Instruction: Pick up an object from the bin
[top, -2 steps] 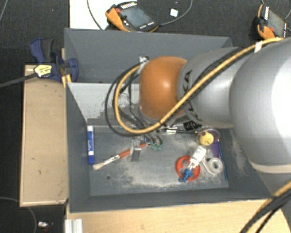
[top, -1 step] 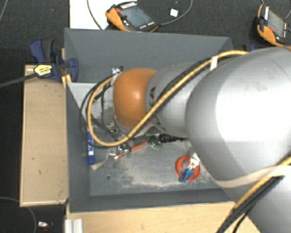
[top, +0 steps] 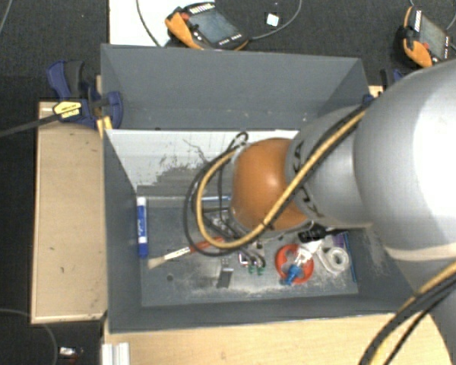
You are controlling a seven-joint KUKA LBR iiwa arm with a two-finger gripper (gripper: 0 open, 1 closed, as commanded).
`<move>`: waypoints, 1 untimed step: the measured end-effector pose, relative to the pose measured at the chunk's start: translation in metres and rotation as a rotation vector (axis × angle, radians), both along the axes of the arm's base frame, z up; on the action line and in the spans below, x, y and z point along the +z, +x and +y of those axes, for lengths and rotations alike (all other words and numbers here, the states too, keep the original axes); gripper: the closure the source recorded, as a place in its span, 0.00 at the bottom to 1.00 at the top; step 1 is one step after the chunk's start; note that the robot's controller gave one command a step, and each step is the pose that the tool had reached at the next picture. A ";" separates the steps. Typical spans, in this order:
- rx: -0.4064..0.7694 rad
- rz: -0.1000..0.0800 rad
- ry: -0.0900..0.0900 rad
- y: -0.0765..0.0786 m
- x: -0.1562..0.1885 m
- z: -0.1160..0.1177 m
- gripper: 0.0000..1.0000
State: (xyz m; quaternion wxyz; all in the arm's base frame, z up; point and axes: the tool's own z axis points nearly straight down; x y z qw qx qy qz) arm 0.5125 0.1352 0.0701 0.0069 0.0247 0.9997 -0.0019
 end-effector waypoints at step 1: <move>-0.095 -0.010 0.017 0.067 0.001 0.076 0.00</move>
Offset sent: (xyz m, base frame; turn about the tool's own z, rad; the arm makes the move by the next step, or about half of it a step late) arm 0.0263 0.0428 0.0383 -0.0427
